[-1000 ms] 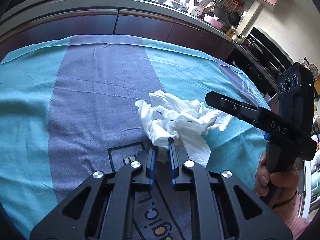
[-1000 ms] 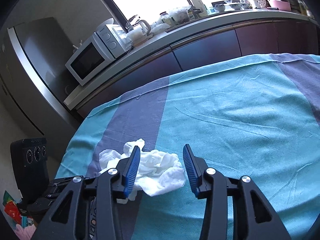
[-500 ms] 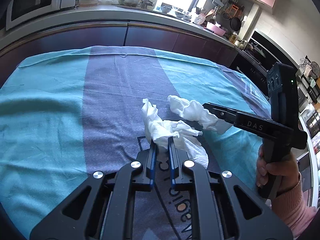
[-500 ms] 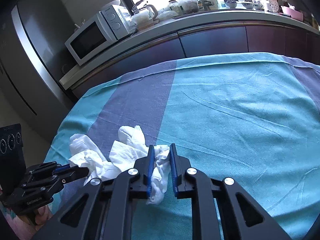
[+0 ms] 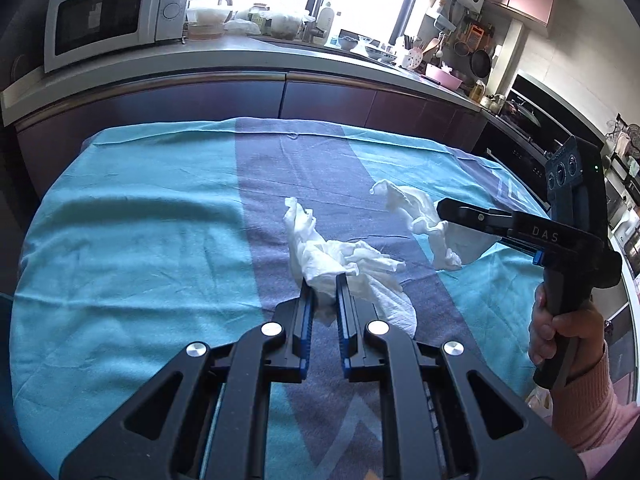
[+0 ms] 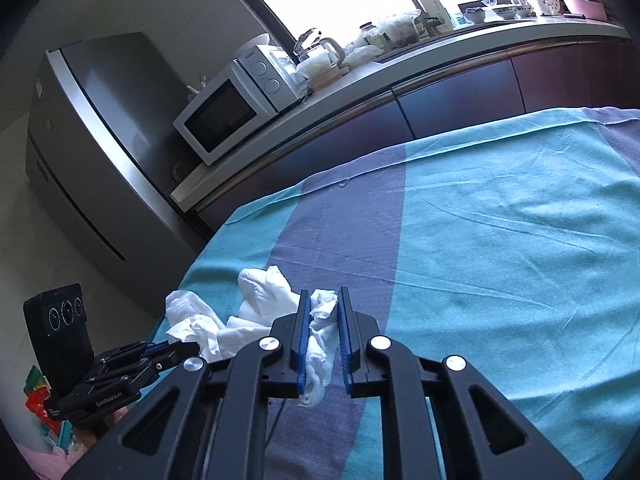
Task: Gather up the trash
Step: 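Lift both white tissues and carry them over the teal bin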
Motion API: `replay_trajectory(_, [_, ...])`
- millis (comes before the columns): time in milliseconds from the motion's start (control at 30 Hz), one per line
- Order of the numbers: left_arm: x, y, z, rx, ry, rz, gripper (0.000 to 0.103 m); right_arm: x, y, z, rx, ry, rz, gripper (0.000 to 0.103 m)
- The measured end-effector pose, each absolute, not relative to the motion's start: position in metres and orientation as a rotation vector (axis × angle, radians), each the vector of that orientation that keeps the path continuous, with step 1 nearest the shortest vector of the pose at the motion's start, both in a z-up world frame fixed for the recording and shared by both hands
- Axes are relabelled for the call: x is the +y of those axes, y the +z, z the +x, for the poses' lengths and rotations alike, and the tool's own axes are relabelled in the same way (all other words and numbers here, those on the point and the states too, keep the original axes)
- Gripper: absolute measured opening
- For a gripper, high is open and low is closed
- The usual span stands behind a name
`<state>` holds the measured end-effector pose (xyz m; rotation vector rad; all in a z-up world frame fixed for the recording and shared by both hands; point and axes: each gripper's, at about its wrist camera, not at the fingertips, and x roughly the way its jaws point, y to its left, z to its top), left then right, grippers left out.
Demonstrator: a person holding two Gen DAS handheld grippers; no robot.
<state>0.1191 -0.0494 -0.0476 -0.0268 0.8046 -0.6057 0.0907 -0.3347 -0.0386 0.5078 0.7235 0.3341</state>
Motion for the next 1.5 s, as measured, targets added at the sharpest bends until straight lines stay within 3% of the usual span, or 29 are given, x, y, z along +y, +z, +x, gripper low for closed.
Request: replay_trajectory(1500, [0.108, -0.033, 0.074, 0.764, -0.365, -0.107, 0.011, -0.178, -0.037, 0.114, 0.785, 0.642, 0.452, 0.012])
